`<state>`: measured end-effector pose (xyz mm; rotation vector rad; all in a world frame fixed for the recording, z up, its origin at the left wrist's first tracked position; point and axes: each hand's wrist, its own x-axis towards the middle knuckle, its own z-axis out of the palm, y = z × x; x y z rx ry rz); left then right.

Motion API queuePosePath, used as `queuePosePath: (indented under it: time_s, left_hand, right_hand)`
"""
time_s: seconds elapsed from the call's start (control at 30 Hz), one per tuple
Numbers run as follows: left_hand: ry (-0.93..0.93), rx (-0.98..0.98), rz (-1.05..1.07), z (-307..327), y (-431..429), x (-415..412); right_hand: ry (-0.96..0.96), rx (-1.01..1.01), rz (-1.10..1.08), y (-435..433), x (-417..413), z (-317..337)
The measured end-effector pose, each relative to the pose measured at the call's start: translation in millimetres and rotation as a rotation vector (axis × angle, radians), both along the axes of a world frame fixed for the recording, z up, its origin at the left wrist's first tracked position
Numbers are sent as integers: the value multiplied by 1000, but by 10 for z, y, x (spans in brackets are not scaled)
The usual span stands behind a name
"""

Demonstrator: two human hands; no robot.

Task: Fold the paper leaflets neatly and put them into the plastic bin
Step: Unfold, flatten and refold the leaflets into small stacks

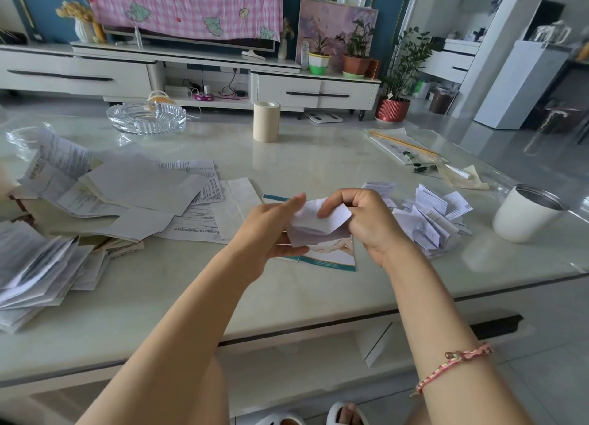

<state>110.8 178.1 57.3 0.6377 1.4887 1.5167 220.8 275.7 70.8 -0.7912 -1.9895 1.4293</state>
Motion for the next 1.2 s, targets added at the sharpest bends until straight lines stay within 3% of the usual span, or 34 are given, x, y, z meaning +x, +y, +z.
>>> queuePosePath:
  time_s: [0.13,0.27,0.47,0.6,0.77,0.87,1.07,1.2]
  left_hand:
    - [75,39,107,-46,19,31]
    - [194,65,180,-49,20,30]
    - [277,89,223,-37,37,68]
    - [287,23,368,-10,68,107]
    - [647,43,507,-39,43,123]
    - [724,70,520,-36,24,123]
    - [652,103,587,-17,36,138]
    - [664,116,612,-20,66,171]
  right_hand:
    - [-72,45,12,20,14,15]
    - [50,-82,-96,66,37,68]
    - [-92,108,-17,-15,-25,-12]
    - [-43,25,-36,-28,-85,-28]
    - [-36,-124,-1,-159,-200,-81]
    - [20,-124,-32,-212,-246,-120]
    - [75,255,-212,-222,-307,-123]
    - [122,258,-366,-196,-332,-182]
